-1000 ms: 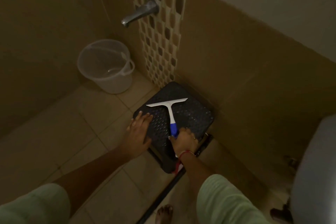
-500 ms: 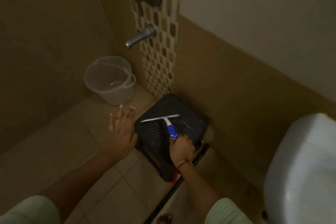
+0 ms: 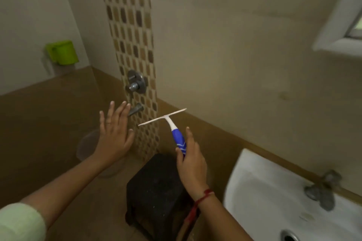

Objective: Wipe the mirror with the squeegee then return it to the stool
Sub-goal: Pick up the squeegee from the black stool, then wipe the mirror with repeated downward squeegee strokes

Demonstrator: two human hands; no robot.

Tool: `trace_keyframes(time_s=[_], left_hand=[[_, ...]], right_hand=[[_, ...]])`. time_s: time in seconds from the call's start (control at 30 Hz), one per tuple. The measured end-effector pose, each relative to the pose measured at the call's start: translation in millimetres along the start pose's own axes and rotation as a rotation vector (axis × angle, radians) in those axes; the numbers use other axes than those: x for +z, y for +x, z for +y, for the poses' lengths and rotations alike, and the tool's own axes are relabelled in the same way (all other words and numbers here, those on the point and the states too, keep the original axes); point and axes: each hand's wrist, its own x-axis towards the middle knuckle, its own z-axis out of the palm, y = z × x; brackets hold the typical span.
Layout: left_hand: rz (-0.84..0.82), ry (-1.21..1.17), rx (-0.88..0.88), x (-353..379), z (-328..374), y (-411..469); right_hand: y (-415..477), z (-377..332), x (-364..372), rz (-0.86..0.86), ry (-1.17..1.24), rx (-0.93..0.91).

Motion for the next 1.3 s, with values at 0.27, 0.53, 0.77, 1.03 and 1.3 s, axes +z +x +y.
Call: trace_keyframes(time_s=[0.27, 0.53, 0.77, 1.03, 1.3], left_hand=[[0.275, -0.178, 0.078, -48.5, 80.2, 73.0], [0.356, -0.323, 0.196, -63.4, 148.8, 117.9], [0.377, -0.407, 0.461, -86.6, 237.4, 165.9], [0.47, -0.414, 0.723, -129.0, 344.1, 222.4], [0.635, -0.401, 0.814, -184.5, 412.0, 264.7]], right_hand=[[3.1, -27.6, -117.4, 0.322, -0.03, -0.227], [9.8, -59.5, -219.1, 0.658, 0.023, -0.404], [9.9, -78.5, -300.0, 0.967, -0.017, -0.467], [33.5, -96.7, -399.2, 1.137, -0.094, -0.434], [67.7, -140.1, -494.6, 1.221, -0.159, -0.385]])
